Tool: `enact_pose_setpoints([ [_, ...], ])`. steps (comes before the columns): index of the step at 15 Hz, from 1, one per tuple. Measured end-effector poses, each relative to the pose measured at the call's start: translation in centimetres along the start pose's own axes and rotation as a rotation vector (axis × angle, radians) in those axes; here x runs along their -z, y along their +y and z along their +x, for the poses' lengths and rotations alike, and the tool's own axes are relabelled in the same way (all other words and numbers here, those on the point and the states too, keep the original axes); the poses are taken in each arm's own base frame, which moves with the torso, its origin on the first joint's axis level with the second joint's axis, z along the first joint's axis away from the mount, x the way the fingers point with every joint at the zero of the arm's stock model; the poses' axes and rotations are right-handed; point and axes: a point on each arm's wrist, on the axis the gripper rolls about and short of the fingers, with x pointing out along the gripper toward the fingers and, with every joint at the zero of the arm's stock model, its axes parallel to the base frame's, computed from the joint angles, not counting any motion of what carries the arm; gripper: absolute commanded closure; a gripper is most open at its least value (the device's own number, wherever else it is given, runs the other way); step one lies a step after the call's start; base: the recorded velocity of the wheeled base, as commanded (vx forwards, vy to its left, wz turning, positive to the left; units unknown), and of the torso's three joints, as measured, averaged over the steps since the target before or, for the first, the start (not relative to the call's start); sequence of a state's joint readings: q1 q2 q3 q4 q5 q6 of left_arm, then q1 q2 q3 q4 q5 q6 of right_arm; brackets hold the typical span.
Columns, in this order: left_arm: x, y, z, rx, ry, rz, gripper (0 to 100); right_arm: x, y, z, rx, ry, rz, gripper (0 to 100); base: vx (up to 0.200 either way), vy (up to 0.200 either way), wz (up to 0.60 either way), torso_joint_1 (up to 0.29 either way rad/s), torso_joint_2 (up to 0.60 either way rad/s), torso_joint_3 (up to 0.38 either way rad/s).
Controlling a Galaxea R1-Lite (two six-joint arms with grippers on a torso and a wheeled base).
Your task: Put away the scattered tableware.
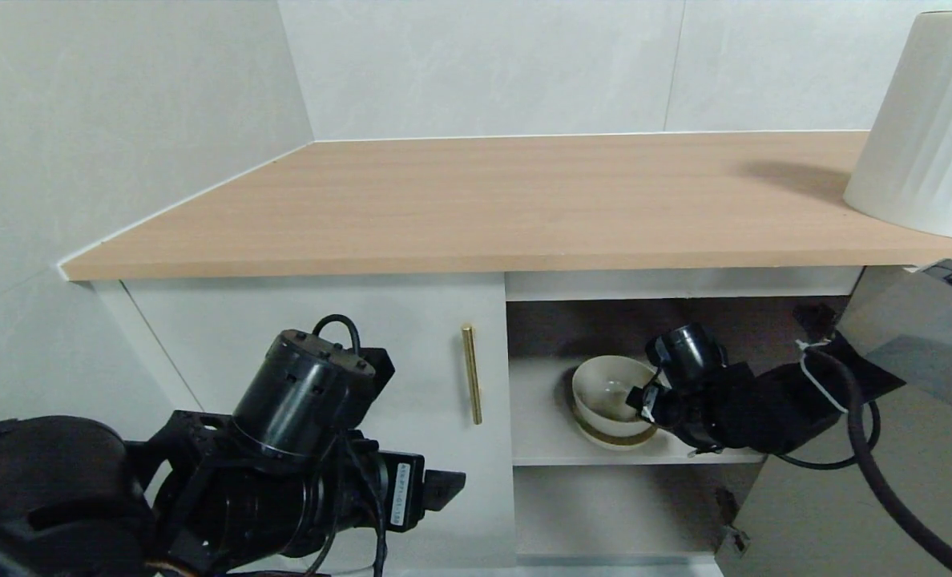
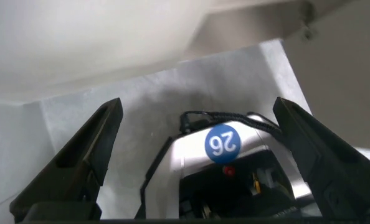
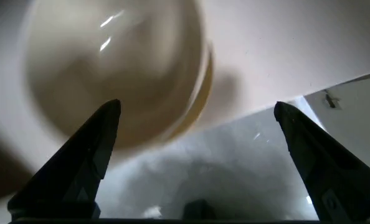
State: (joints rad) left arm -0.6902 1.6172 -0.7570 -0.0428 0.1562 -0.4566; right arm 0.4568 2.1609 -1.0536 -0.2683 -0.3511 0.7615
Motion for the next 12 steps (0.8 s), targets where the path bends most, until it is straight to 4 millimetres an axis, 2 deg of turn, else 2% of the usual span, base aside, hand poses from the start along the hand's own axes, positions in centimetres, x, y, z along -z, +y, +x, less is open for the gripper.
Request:
enact_pose_setpoints([
  [4,0.5,1.6,-2.0,-0.031,0.002,-0.027,0,0.6,-0.7,-4.9,-0.132,0.079,-0.137,0,0.000,0.000,0.00,0.000,0.00,0.000],
  [8,1.5,3.2,-5.0,-0.024,-0.059,-0.066,0,0.9,-2.6,-10.9,-0.212,0.161,-0.283,0,0.000,0.000,0.00,0.000,0.00,0.000],
  [12,1.7,4.3,-6.6,-0.033,-0.112,-0.093,0,0.3,-4.8,-16.9,-0.243,0.201,-0.408,0,0.000,0.000,0.00,0.000,0.00,0.000],
])
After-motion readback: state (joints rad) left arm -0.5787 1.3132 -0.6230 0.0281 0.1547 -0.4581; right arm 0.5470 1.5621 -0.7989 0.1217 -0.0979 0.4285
